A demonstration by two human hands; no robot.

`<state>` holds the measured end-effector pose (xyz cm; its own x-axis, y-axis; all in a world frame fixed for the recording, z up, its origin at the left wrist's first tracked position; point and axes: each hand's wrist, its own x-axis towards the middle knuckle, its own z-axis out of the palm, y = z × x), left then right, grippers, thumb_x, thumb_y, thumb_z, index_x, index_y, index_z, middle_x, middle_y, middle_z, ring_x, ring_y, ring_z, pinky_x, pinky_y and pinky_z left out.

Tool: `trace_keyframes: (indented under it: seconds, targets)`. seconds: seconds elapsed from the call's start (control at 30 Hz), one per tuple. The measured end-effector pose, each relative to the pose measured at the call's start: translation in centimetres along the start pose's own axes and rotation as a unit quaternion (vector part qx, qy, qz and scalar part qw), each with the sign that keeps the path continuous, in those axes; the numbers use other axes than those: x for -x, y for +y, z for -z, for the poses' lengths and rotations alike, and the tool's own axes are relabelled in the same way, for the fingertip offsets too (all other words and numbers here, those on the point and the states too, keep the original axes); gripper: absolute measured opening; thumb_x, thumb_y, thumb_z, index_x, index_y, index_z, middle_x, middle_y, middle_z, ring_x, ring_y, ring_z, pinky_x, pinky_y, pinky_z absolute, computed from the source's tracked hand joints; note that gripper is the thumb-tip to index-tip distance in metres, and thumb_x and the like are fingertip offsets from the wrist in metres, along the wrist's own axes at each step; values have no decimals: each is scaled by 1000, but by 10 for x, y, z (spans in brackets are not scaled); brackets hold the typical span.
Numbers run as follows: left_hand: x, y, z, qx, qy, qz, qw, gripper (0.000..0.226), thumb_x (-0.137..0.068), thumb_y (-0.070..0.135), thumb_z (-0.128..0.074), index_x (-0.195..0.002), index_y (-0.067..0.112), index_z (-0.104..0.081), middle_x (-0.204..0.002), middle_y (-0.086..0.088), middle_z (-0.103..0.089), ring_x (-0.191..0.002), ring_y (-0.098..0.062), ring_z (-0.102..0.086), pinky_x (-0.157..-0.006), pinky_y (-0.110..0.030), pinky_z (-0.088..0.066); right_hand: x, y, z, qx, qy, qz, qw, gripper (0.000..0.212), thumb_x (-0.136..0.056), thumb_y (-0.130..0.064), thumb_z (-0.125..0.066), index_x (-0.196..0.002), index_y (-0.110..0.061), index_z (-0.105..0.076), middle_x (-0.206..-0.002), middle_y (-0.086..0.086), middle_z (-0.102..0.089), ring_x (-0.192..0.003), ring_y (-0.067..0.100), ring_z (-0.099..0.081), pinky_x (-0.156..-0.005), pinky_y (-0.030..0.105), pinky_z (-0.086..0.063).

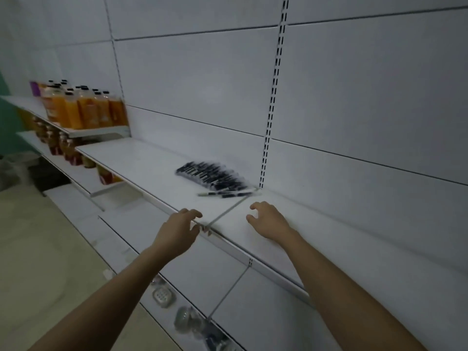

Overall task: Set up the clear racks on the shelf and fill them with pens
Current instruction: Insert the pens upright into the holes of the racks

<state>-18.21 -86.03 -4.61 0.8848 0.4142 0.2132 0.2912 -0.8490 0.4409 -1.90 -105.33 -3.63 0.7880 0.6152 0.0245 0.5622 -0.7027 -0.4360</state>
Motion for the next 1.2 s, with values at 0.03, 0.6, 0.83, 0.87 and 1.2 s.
trace_keyframes:
  seconds: [0.03, 0.6, 0.83, 0.87, 1.2]
  targets:
    - [-13, -6, -1, 5, 4, -6, 1000, 32, -97, 18, -55, -128, 22, -59, -128, -3, -60, -114, -23, -57, -96, -39, -49, -8, 3, -3, 16, 7, -17, 1000, 50, -102, -37, -44, -147, -15, -40, -149, 7, -41, -134, 26, -41, -107, 39, -38]
    - [-184, -5, -64, -62, 85, -201, 974, 46, -86, 37, -63, -121, 7, -64, -117, -13, -62, -108, -36, -56, -86, -47, -48, -116, 43, -41, 107, 187, -160, 963, 38, -98, -31, -40, -128, -13, -55, -135, 5, -48, -124, 25, -39, -103, 38, -30]
    - [-219, 23, -80, -129, -59, -142, 980, 70, -91, 64, -42, -136, 10, -41, -137, -12, -42, -127, -31, -35, -104, -41, -33, -112, 48, -38, 59, 190, -141, 970, 42, -101, -28, -41, -138, -13, -52, -144, -1, -46, -128, 21, -38, -111, 33, -28]
    - [-223, 26, -80, -131, -65, -140, 979, 69, -92, 63, -42, -136, 9, -41, -138, -13, -41, -128, -32, -35, -105, -40, -33, -112, 48, -38, 57, 191, -141, 970, 42, -101, -28, -42, -139, -12, -52, -144, -1, -47, -128, 20, -38, -112, 33, -28]
    - [-243, 37, -89, -151, -70, -119, 979, 62, -95, 56, -43, -128, 3, -46, -134, -19, -44, -124, -33, -38, -100, -41, -34, -115, 50, -38, 26, 229, -152, 961, 36, -97, -20, -53, -131, -12, -61, -136, -2, -57, -123, 21, -46, -106, 32, -35]
